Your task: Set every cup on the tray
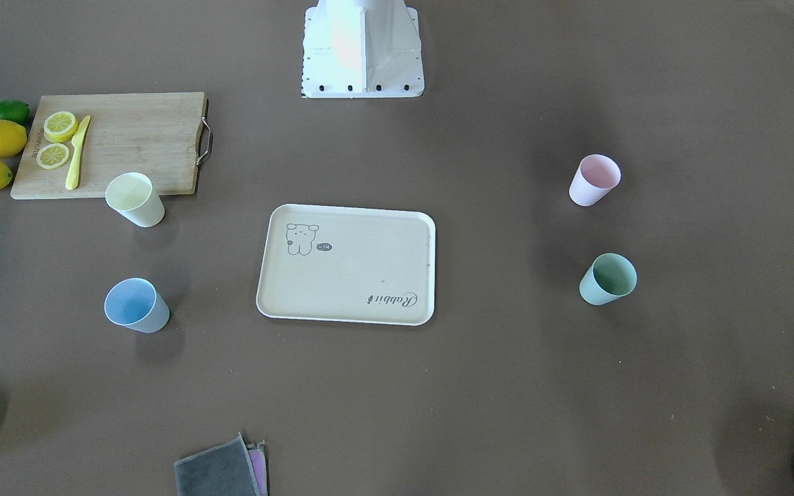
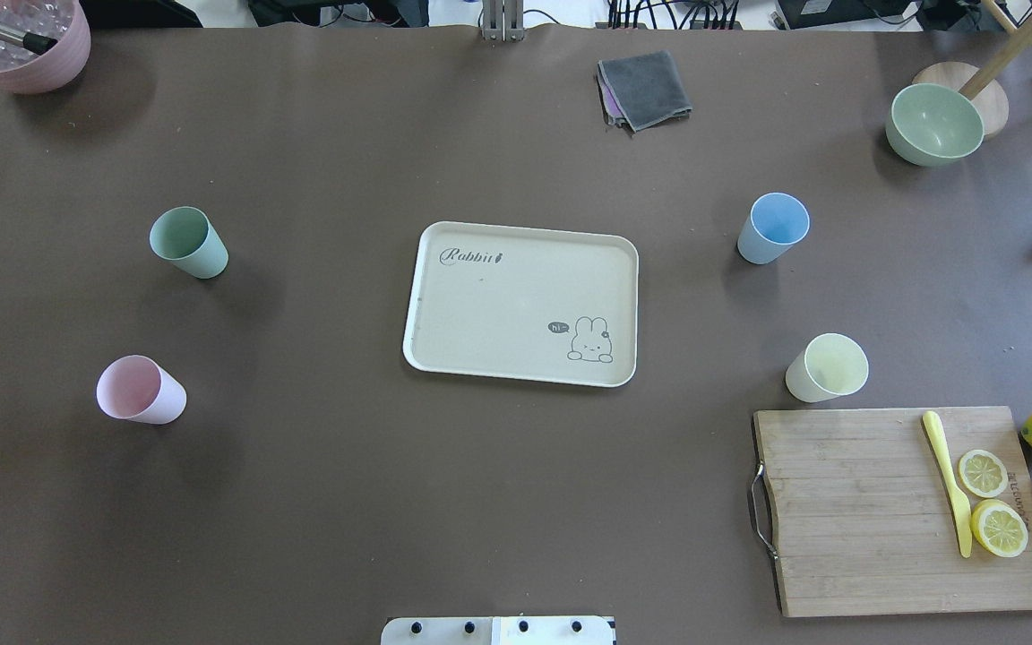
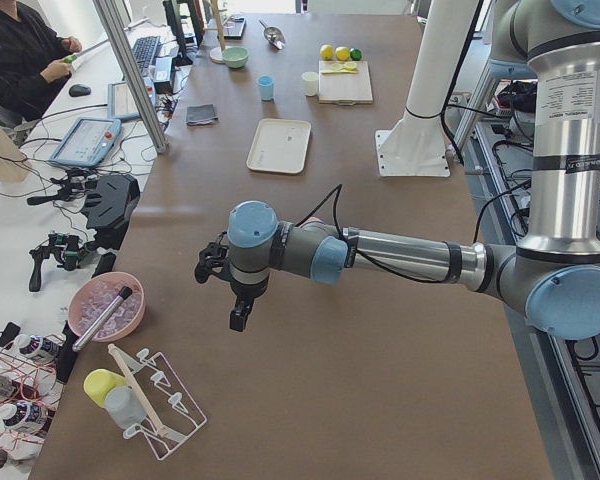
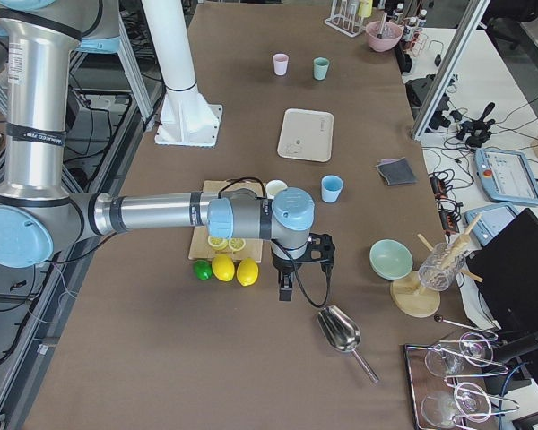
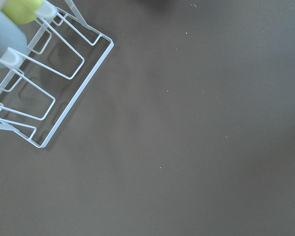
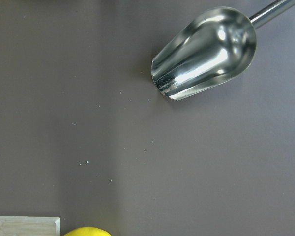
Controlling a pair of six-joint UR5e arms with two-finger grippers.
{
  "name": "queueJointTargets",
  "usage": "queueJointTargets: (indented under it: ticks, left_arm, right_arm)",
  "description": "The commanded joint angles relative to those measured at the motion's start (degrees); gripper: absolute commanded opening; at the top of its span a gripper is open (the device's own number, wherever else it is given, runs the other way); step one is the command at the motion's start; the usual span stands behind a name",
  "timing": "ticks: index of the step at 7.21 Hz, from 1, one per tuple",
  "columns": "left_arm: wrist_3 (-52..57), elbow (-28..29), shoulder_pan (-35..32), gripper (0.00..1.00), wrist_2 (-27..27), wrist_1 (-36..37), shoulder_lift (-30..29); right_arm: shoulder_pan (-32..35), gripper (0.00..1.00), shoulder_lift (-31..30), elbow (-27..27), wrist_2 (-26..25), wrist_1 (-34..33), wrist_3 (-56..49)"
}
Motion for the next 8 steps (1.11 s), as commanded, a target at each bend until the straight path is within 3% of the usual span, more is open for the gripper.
queueJointTargets:
  ticks: [1, 8]
  left_arm:
    - [-0.13, -0.25, -0.03, 0.98, -0.14, 0.35, -0.01]
    - [0.31, -0.25, -0.03, 0.98, -0.32, -0.18, 0.17]
  right_arm:
    - [0.0, 1.0, -0.95, 0.05, 2.7, 0.11, 0.38]
    - [0.0, 1.0, 0.18, 0.22, 3.07, 0.2, 0.64]
